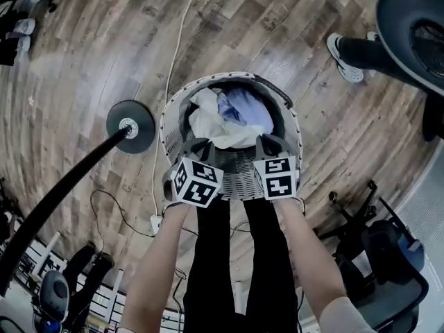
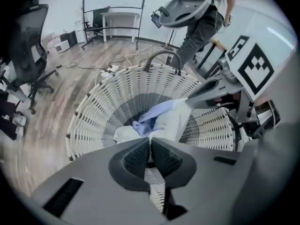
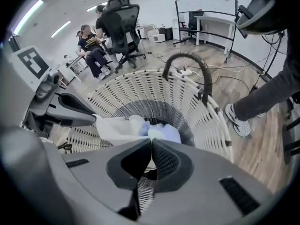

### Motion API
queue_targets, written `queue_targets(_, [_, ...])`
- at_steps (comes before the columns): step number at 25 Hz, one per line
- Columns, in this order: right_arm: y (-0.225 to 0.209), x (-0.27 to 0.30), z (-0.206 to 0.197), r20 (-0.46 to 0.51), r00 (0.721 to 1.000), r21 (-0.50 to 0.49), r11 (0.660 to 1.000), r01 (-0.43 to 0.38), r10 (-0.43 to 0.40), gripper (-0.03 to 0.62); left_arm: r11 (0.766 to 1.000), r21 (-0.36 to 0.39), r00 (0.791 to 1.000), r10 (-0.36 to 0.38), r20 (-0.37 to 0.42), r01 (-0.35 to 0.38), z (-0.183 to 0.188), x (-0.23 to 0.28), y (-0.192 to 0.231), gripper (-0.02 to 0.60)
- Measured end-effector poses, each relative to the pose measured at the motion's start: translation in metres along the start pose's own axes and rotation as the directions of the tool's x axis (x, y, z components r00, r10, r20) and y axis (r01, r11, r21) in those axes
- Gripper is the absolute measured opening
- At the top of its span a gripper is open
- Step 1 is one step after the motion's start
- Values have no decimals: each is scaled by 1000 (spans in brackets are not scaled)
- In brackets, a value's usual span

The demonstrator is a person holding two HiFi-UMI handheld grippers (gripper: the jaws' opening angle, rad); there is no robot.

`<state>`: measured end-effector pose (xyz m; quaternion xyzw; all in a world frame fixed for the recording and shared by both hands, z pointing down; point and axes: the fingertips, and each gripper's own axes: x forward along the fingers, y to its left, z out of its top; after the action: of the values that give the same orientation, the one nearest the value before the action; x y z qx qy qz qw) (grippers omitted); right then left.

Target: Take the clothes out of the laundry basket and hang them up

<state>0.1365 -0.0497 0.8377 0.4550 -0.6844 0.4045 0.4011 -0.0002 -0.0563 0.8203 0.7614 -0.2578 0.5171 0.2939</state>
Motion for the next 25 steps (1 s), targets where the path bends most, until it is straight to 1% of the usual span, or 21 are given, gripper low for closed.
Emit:
queue_targets(2, [3, -15, 5, 11, 1000, -3, 1000, -1, 1, 10, 1000, -14, 999, 5, 32, -5, 3, -17, 3, 28])
queue_targets(5, [5, -38, 17, 41, 999, -15, 1000, 6, -6, 9, 1000, -14, 997, 21, 72, -20, 9, -40, 8, 28])
queue_targets(9, [5, -73, 29, 75, 997, -39, 999, 23, -20, 9, 999, -40, 991, 38, 126, -33, 18, -74, 6, 28])
queue_targets(12, [12, -99, 34, 100, 995, -39, 999, 19, -15, 9, 999, -28, 987, 45, 157, -41, 22, -99, 1, 28])
queue_targets(14, [17, -114, 38, 116, 993, -32, 999, 11, -7, 9, 998, -30, 982, 67, 179, -63, 24, -115, 0, 28])
queue_targets(21, [17, -161, 56, 167, 986, -72, 997, -8, 20, 9, 991, -96, 965, 116, 233, -96, 34, -162, -15, 26])
queue_targets(25, [21, -193, 72, 202, 978, -108, 994, -21, 42, 8, 983, -134, 948, 161, 274, -128, 42, -197, -22, 26])
